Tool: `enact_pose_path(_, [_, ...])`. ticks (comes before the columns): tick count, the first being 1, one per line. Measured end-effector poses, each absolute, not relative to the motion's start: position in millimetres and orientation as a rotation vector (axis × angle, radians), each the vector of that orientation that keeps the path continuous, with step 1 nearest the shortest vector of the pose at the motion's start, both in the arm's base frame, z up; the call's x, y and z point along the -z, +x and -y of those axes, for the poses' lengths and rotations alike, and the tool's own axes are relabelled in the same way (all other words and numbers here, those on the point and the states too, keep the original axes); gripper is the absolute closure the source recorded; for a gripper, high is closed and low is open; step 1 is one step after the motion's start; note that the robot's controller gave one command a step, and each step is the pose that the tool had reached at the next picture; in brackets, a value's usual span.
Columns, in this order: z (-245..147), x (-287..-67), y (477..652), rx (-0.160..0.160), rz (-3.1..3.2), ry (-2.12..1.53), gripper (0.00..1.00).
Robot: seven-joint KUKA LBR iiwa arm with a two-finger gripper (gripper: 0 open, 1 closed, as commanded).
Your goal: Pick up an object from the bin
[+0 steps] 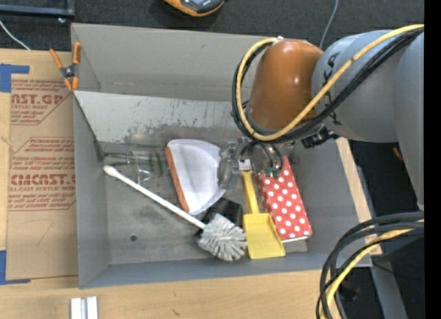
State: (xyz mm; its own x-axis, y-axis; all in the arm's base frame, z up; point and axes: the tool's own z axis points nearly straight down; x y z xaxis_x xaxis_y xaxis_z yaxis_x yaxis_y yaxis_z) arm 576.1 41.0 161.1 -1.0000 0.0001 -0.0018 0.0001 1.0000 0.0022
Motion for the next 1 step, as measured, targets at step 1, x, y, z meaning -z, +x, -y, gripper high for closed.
enact_pose_path(1, [-41.0, -161.1, 576.1, -0.003, -3.14, 0.0, 1.0])
